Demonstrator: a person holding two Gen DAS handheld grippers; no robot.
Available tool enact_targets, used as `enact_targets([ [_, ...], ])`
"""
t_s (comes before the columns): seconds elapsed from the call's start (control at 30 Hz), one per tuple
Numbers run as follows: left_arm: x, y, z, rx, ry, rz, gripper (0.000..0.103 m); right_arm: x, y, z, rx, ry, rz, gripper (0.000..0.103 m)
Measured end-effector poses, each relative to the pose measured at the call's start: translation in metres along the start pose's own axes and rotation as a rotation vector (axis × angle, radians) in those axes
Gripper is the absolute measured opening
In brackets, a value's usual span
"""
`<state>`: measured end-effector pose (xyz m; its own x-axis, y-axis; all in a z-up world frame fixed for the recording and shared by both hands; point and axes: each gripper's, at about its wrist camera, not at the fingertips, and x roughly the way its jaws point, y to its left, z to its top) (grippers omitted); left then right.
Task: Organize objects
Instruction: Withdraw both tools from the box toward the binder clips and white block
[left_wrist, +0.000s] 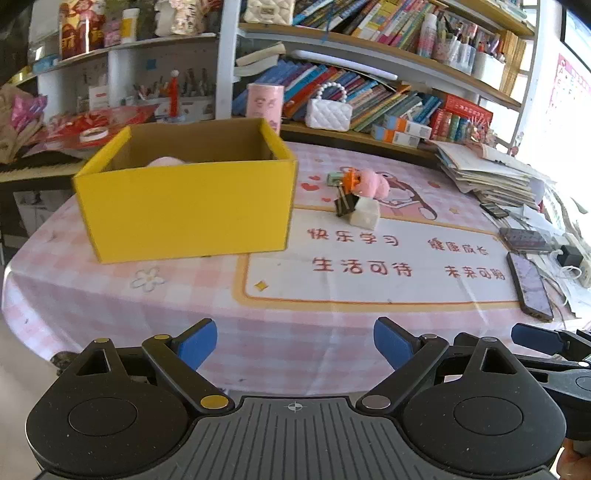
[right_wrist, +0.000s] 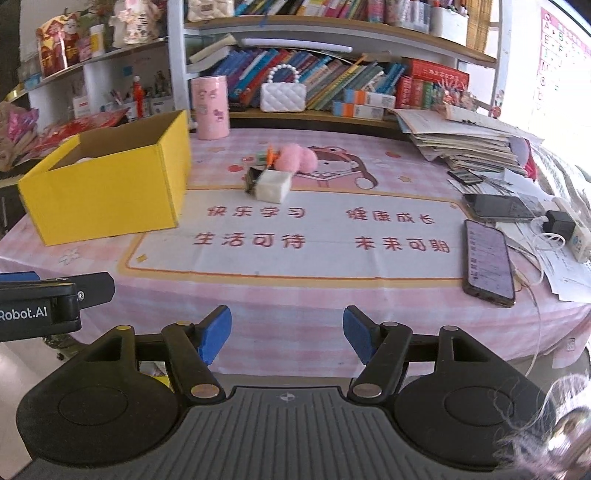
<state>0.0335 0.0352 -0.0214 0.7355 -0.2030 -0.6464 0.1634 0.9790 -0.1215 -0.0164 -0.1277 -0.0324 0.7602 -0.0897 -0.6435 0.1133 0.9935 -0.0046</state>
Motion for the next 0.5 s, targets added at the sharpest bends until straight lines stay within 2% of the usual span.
enact_targets([
  [0.5,0.052,-0.033,0.035,-0.034,0.005,0.017,0.094,0.056,-0.037,0.047,-0.043,0.013,0.039,0.065],
])
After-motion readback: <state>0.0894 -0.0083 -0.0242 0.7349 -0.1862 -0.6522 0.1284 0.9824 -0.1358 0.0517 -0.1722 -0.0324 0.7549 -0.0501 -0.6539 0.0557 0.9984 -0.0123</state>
